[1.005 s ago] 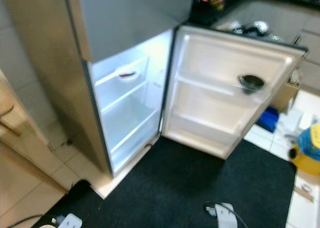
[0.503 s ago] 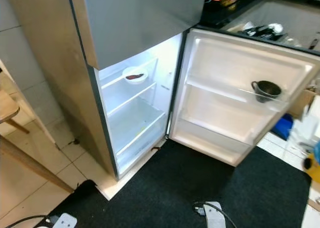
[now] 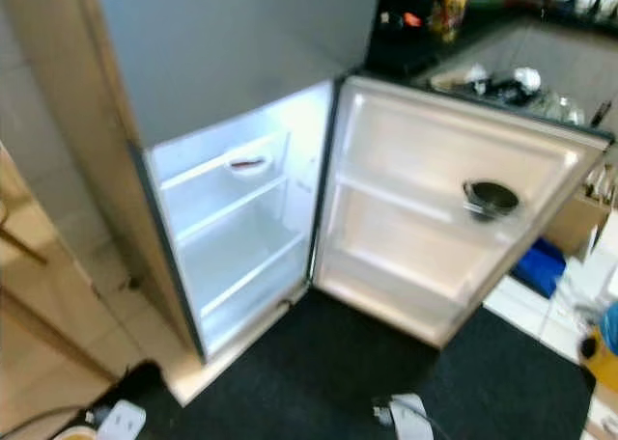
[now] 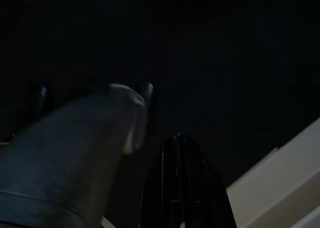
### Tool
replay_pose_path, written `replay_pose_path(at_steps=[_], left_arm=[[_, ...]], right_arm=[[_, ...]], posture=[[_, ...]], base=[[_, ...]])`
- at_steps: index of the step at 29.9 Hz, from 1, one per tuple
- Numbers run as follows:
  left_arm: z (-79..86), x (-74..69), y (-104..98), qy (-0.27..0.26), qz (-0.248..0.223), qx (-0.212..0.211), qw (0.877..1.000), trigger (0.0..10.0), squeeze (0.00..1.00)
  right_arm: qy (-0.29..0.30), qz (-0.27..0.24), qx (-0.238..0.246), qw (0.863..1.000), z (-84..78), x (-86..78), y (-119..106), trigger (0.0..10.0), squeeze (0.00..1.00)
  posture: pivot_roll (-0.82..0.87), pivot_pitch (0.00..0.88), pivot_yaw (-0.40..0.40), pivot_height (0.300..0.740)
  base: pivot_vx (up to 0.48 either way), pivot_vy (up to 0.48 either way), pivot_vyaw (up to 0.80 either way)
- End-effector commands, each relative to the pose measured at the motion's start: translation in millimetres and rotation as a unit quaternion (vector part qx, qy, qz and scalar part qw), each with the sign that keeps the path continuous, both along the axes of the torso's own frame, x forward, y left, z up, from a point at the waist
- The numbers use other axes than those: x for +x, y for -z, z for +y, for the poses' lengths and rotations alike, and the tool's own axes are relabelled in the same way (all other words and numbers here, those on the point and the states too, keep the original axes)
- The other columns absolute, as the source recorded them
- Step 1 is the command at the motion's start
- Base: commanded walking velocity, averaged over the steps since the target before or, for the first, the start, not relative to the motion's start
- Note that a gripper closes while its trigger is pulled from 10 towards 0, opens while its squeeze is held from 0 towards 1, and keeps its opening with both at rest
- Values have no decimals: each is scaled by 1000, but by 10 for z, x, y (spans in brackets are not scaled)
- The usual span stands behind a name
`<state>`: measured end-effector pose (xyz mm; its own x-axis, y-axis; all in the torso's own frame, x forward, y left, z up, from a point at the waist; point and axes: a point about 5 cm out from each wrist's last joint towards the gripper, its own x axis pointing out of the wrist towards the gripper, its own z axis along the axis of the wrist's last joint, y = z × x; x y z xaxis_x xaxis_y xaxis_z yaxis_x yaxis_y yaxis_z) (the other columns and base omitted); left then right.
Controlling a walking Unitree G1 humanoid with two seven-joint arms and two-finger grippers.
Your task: Restocking fridge
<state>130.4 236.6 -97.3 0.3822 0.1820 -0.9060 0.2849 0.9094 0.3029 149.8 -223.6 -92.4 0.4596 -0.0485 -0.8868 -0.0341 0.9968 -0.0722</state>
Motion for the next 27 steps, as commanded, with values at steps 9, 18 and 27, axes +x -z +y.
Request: replay_pose_path(at_steps=[9, 18, 27], left_arm=[[-53, 53, -4, -7, -5, -8, 1000, 10000, 0], [-61, -13, 19, -9, -2, -10, 1000, 10000, 0], [-60, -127, 53, -3, 13, -13, 1000, 10000, 0]], right_arm=[[-1, 3, -6, 1000, -8, -8, 3, 10000, 0], [-6, 0, -8, 1000, -9, 8, -4, 10000, 0], [-22, 16, -13, 1000, -20, -90, 29, 10000, 0]], posture=[[-63, 29, -16, 740], [-70, 45, -16, 740], [-73, 42, -21, 740]], base=[[0, -435, 0], [0, -279, 0], [0, 0, 0]])
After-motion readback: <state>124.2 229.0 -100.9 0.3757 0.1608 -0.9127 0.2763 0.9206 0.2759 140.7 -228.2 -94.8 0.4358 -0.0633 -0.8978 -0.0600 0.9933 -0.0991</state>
